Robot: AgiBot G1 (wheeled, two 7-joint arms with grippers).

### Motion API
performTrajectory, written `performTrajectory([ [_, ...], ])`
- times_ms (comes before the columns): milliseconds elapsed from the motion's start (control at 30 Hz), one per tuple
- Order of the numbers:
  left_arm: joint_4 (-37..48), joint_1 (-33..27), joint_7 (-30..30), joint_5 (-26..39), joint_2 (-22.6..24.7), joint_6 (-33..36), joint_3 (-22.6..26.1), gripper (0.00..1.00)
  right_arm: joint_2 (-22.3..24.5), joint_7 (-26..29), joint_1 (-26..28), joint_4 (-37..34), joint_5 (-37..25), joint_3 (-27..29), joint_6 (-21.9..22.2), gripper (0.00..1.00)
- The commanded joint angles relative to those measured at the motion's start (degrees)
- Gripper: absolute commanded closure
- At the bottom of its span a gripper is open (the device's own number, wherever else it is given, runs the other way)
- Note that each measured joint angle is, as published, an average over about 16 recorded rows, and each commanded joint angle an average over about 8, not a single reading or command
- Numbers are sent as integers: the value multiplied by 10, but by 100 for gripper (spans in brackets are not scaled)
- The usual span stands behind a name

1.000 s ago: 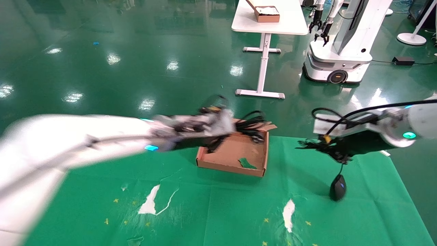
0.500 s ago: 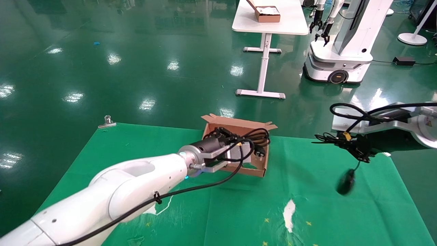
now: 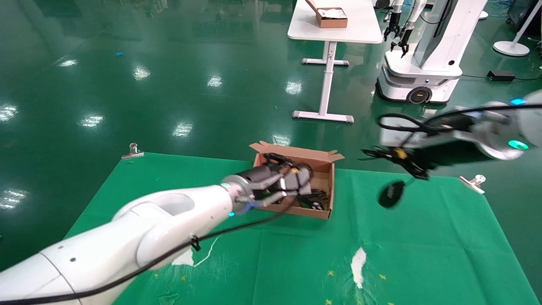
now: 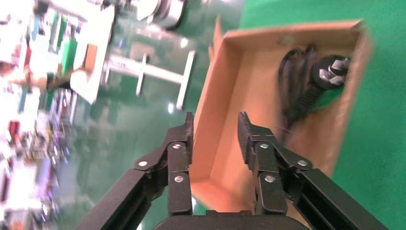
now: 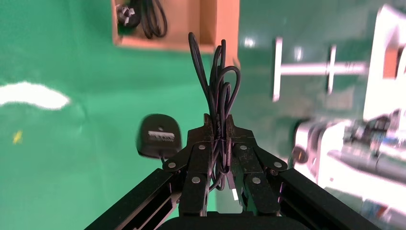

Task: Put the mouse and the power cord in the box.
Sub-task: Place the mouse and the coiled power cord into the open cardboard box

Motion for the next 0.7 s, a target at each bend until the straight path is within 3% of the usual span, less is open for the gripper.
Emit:
performTrajectory([
  [33,13,-6,-20,-6,-1,-5,6,0,-18,-20,9,-17,2,-3,6,100],
  [233,101,-43,-75,-15,-21,-3,-7,0,-73,-92,27,-95,16,-12,27,100],
  [500,218,-96,-132,-27,-72,52,-24,0,-148,-187,36,-186,39,-23,49,100],
  [700,254,-107,-155,-13,-70,60,-19,0,-211,-273,37,-272,68,-20,101,100],
])
